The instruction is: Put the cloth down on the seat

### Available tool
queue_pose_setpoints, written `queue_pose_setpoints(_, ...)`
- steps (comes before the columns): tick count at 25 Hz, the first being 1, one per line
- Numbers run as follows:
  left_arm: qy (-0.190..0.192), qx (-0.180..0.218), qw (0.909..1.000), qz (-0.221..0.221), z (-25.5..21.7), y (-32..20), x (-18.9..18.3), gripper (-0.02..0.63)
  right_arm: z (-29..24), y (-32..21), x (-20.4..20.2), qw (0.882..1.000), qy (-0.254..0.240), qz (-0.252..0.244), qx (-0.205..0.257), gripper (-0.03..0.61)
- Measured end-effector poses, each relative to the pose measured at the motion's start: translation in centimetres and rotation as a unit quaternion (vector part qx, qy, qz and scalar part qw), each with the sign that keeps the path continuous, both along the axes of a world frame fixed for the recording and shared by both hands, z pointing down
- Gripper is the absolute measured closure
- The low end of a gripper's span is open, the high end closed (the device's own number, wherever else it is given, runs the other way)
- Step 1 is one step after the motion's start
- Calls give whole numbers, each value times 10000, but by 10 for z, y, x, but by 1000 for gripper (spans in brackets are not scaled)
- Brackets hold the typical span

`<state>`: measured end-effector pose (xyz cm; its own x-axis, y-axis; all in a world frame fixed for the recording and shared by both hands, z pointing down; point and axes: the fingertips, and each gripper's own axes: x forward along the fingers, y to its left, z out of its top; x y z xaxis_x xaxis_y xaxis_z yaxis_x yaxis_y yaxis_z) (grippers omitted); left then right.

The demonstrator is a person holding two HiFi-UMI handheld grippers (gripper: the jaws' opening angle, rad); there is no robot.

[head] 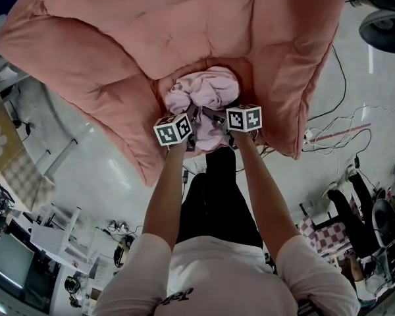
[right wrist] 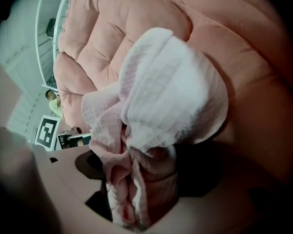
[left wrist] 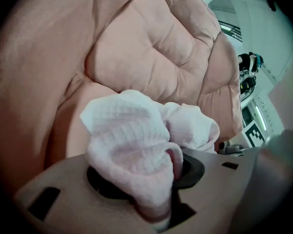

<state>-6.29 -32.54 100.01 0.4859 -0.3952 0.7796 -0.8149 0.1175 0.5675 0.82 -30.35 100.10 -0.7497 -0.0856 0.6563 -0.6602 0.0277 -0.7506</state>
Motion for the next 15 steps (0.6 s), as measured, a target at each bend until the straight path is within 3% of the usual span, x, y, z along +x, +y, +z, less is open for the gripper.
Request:
queue_pose_setpoints(4,114,25,9997,-214,-8,2,-5,389,-15,-4,1,9997,-85,24,217,195)
queue_pose_setpoints(10,153,-67,9994,-318,-32,11,-13,306,-41,-9,20,9975,372,140,587,195)
queue_pose_setpoints(15,52,-9,9994,-346,-62,27,-25,295,-74,-10,28,9930,564,295,999,195)
